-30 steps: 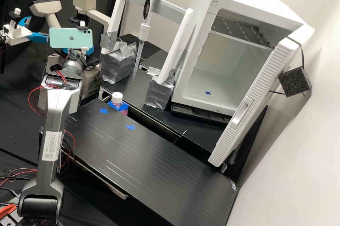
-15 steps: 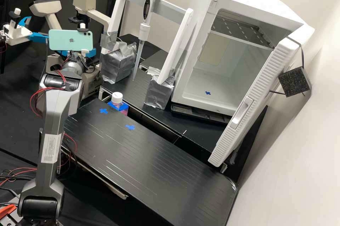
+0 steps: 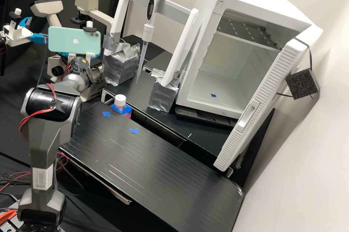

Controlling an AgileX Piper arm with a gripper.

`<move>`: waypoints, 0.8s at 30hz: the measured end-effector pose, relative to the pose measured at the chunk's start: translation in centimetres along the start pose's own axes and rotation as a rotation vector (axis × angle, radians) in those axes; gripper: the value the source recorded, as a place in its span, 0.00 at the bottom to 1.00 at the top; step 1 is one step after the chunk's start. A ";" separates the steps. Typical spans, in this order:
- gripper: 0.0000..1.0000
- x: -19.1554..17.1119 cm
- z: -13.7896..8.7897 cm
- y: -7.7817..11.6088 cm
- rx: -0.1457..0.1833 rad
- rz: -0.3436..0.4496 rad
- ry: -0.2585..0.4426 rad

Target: Move the petri dish to the microscope

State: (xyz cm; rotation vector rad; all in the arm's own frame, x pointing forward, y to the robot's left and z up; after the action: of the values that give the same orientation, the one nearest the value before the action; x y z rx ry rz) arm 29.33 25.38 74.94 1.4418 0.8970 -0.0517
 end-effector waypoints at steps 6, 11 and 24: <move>1.00 -5.8 0.1 0.3 0.038 0.088 0.041; 1.00 -10.0 0.6 -0.4 0.014 0.280 0.022; 1.00 -16.0 3.9 -3.1 -0.054 0.537 0.046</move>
State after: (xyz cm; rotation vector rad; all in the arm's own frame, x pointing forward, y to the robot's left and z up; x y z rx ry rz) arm 18.64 13.83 80.73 1.5946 0.5194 0.4052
